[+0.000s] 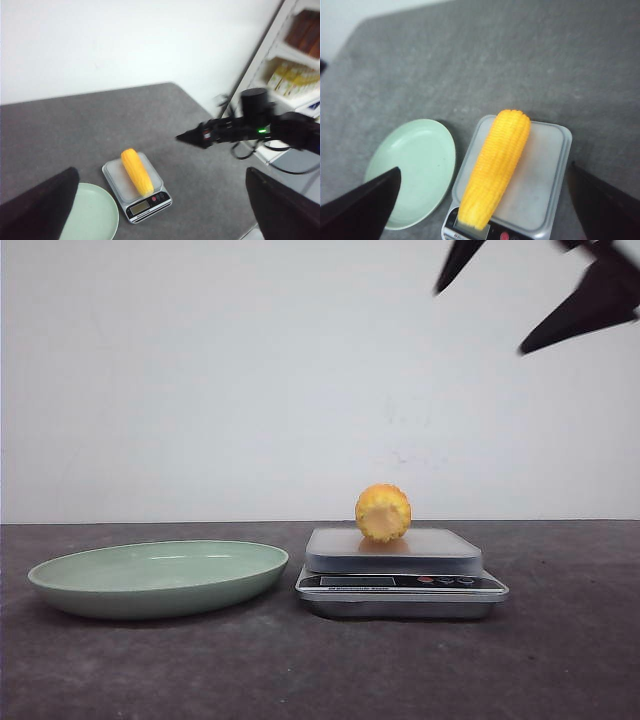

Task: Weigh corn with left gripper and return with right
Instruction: 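Lower the right gripper onto the corn on the scale and close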

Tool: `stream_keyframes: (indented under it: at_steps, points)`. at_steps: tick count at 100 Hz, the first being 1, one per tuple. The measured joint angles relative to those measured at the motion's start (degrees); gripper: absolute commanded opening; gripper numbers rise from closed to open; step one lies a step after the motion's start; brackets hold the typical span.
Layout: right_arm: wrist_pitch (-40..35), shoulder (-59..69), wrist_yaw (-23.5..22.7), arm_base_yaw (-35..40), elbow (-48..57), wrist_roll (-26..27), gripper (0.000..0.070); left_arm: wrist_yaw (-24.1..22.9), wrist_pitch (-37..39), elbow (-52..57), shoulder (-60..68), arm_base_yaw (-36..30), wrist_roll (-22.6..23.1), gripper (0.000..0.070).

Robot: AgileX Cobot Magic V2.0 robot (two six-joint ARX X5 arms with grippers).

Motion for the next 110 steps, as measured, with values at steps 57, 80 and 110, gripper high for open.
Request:
stream_keyframes:
  at_steps: [57, 80, 110]
  points:
    - [-3.54, 23.32, 17.11, 9.31, 13.27, 0.11, 0.067, -1.36, 0.0, -0.09, -2.89, 0.0, 0.13, 0.07]
    - [-7.04, 29.4, 17.53, 10.19, 13.25, 2.43, 0.0648, -1.36, 0.0, -1.07, -2.8, 0.0, 1.51, 0.07]
    - [-7.74, 31.17, 16.72, 12.41, 13.29, 3.98, 0.0382, -1.36, 0.0, -4.94, -2.8, 0.0, 2.03, 0.07]
